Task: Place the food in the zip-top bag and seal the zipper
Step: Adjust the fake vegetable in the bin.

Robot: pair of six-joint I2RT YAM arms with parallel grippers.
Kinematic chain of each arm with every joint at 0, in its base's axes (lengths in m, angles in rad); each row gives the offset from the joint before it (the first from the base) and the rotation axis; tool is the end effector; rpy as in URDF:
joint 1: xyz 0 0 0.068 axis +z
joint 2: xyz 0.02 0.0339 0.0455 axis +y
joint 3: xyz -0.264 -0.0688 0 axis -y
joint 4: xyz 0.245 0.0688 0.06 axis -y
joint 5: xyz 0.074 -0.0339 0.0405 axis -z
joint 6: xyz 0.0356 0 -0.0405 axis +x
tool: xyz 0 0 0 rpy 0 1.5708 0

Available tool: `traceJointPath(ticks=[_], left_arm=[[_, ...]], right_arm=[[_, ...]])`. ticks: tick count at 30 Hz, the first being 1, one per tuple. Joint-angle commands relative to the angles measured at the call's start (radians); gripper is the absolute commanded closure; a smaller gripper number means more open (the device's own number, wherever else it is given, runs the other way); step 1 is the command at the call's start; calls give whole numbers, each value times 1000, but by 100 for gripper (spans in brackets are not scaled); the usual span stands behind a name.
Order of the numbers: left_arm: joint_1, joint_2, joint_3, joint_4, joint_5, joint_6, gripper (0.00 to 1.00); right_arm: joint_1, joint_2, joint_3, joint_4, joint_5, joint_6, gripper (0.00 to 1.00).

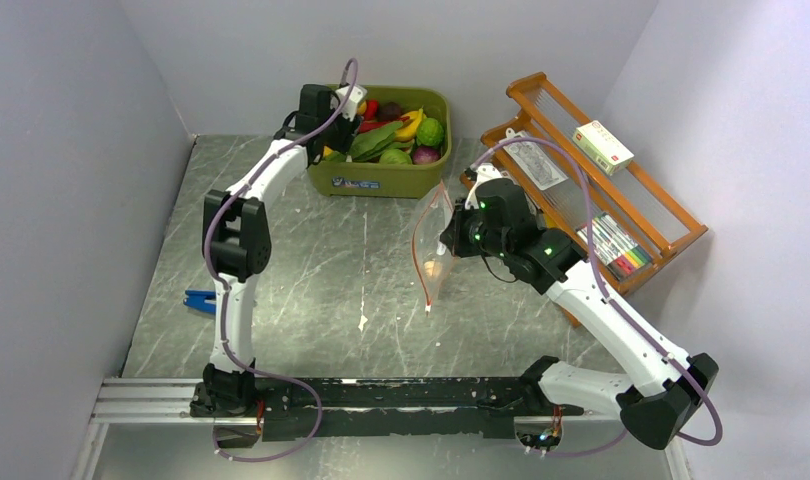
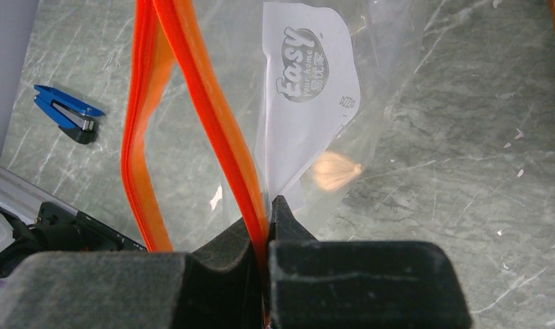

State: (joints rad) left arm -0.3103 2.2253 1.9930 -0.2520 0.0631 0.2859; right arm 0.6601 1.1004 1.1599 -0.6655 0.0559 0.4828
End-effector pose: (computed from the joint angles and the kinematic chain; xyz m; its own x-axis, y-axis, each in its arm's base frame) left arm 0.5039 -0.1639 0.2739 -0.3244 0.3996 -0.8574 0.4684 0.8553 0.2214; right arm 0.1840 0.1403 0.3609 -0.6659 0.0699 -0.7428 -0.3012 0.8856 0.3534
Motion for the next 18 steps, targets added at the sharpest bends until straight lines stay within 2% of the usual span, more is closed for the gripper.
traceJointPath(ticks=[1, 6, 11, 18], left_arm=[[5, 11, 38, 26, 125, -25, 48], [5, 52, 80, 37, 133, -47, 50], [7, 89, 99, 61, 135, -56, 44], [7, 145, 110, 108, 138, -45, 46]], right_arm=[[-7, -13, 3, 15, -7, 2, 100], [-6, -12, 6, -1, -2, -6, 100], [-6, -5, 20, -3, 3, -15, 100], [-5, 15, 36, -13, -2, -23, 100]])
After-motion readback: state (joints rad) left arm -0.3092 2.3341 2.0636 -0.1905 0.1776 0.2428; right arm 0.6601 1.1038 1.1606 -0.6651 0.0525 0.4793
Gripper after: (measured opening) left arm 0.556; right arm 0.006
